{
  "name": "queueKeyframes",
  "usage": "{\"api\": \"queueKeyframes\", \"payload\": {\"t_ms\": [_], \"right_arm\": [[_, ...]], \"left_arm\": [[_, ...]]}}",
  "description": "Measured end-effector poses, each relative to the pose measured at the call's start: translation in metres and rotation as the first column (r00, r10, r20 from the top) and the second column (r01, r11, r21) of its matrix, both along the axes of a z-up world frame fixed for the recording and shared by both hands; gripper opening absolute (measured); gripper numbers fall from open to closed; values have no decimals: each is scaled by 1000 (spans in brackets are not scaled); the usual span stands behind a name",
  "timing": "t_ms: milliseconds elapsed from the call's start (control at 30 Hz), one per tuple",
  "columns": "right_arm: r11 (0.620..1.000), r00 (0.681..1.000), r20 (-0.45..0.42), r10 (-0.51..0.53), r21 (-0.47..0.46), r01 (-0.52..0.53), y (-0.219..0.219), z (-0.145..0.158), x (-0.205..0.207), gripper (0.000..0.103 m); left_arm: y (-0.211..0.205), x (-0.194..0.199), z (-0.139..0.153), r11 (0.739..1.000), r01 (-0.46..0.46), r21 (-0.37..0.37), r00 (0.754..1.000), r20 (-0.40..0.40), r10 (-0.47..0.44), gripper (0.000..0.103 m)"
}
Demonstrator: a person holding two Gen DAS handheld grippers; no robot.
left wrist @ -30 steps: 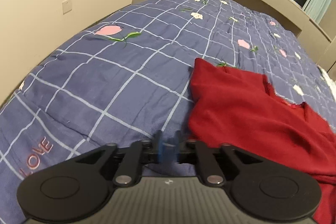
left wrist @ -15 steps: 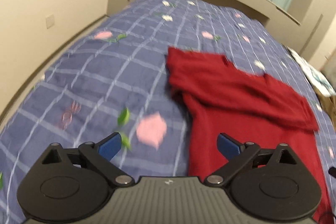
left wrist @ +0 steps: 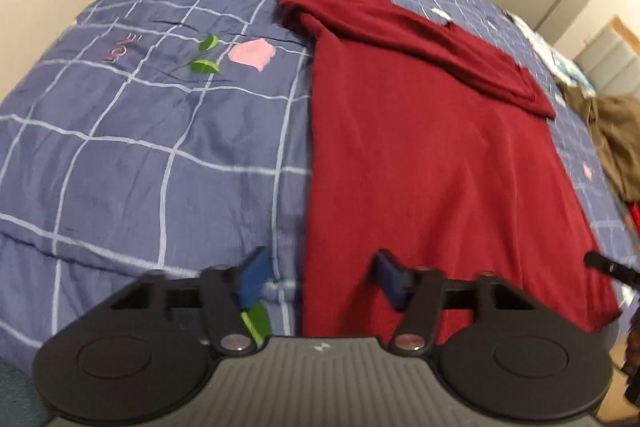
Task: Fold small clothes
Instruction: 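Grasp the hem with both tools and fold it up toward the collar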
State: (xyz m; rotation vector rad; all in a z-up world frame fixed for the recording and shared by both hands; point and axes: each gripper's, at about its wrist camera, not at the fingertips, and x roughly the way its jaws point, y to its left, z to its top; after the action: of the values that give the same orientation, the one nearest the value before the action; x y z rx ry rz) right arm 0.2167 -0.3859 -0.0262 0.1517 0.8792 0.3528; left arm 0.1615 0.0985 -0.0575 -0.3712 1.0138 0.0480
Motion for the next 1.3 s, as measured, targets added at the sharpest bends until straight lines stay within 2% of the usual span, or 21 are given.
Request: {"api": "queueKeyframes", "payload": {"t_ms": [33, 67, 100, 133, 167, 367, 467, 533, 633, 700, 733, 800, 867, 900, 967, 1000, 1067, 1167, 1233, 1300], "right_arm": [[1000, 1000, 2, 0, -3, 0, -1, 1, -2, 56], [1000, 1000, 1, -1, -2, 1, -1, 2, -4, 41], [1000, 1000, -3, 1, 3, -1, -1, 2, -5, 33], [1000, 1000, -5, 3, 4, -3, -2, 4, -5, 17], [1000, 1000, 0, 4, -2, -4, -1, 6, -7, 8], [1000, 999, 44, -13, -2, 13, -18, 34, -18, 4], [999, 999, 40, -14, -40, 15, -26, 39, -24, 4], [999, 1000, 21, -24, -44, 25, -32, 32, -26, 4], [998, 999, -1, -40, -53, 40, -33, 16, -28, 4], [997, 999, 3, -38, -68, 38, -29, 11, -29, 5], [996, 999, 17, -28, -83, 30, -26, 12, -30, 6], [994, 999, 38, -1, -108, 5, -22, 13, -33, 15], [990, 998, 63, 12, -140, -3, -21, 15, -37, 42], [989, 997, 78, 19, -149, -8, -22, 16, -40, 47], [987, 992, 116, 39, -161, -20, -22, 21, -48, 68], [985, 989, 137, 56, -171, -32, -21, 23, -52, 72], [971, 972, 196, 132, -222, -87, -16, 28, -64, 86], [929, 930, 248, 272, -320, -186, -5, 31, -82, 91], [895, 900, 254, 354, -370, -247, 2, 32, -90, 92], [859, 868, 253, 427, -412, -303, 8, 31, -98, 92]], "left_arm": [[-3, -1, 2, 1000, 11, 10, 1000, -4, -11, 38], [-4, -2, 3, 1000, 24, 3, 1000, -10, -24, 19], [-5, -2, 4, 999, 32, -21, 999, -14, -32, 13], [-7, -3, 5, 999, 25, -20, 1000, -17, -25, 11], [-11, -3, 8, 1000, 28, 4, 999, -17, -28, 8], [-16, -20, 46, 997, 42, 69, 998, 50, -45, 4], [-14, -28, 56, 996, 47, 82, 997, 61, -52, 4], [-15, -30, 50, 994, 57, 90, 997, 39, -61, 4], [-18, -29, 25, 996, 62, 69, 998, -16, -61, 5], [-21, -28, 18, 996, 50, 80, 999, -20, -49, 7], [-23, -29, 18, 994, 53, 92, 999, -16, -52, 10], [-26, -30, 21, 992, 64, 112, 998, -13, -63, 25], [-26, -32, 23, 988, 69, 137, 998, -16, -67, 72], [-27, -36, 25, 985, 67, 160, 998, -8, -66, 76], [-30, -46, 29, 978, 79, 194, 997, 10, -82, 80], [-31, -49, 30, 975, 92, 204, 995, 12, -97, 82], [-32, -57, 33, 965, 110, 237, 992, 27, -120, 96], [-40, -72, 36, 931, 158, 330, 980, 65, -190, 102], [-51, -82, 36, 887, 209, 411, 964, 66, -257, 102], [-64, -92, 35, 831, 260, 491, 943, 55, -328, 102]]}}
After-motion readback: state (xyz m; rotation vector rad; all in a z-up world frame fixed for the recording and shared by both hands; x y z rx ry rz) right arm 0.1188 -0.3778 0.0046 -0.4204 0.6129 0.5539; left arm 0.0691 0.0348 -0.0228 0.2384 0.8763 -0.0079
